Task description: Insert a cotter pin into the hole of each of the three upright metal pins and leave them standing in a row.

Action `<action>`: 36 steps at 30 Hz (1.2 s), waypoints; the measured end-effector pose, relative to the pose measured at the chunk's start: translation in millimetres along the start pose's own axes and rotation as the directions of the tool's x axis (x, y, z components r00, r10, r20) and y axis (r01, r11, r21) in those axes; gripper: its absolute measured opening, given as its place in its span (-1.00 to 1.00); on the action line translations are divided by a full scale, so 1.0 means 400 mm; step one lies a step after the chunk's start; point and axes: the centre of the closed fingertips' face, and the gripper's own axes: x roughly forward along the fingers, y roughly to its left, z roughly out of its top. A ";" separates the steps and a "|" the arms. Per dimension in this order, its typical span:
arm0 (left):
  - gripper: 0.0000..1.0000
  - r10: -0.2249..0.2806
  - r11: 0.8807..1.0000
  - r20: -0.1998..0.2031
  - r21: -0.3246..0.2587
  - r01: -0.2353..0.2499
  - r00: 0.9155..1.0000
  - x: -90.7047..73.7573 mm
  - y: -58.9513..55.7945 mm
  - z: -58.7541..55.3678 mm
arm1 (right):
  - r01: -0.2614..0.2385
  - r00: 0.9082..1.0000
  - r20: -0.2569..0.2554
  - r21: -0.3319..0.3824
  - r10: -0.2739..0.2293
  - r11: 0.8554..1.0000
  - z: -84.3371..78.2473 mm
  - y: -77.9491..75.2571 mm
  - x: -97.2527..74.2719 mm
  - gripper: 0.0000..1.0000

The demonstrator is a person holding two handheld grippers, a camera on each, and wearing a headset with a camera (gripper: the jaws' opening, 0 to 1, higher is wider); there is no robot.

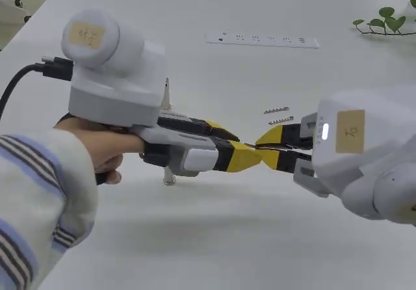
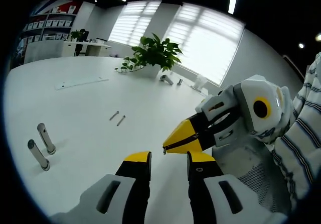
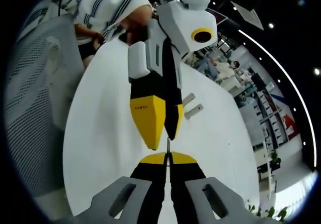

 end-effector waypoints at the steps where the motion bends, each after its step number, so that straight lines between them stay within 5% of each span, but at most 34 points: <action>1: -0.50 -0.001 1.000 -0.002 -0.003 0.001 1.000 0.000 0.000 -0.001 | 0.000 1.000 0.001 -0.001 0.000 1.000 0.001 0.000 0.000 -0.96; 14: -0.76 -0.024 0.999 -0.017 -0.026 0.024 1.000 0.003 -0.013 -0.010 | -0.013 1.000 0.017 0.003 0.013 1.000 0.012 0.011 0.001 -0.96; 36: -0.93 -0.011 0.996 -0.013 -0.086 0.010 1.000 0.002 -0.007 -0.009 | -0.011 1.000 0.021 -0.017 0.011 1.000 0.013 0.012 0.001 -0.96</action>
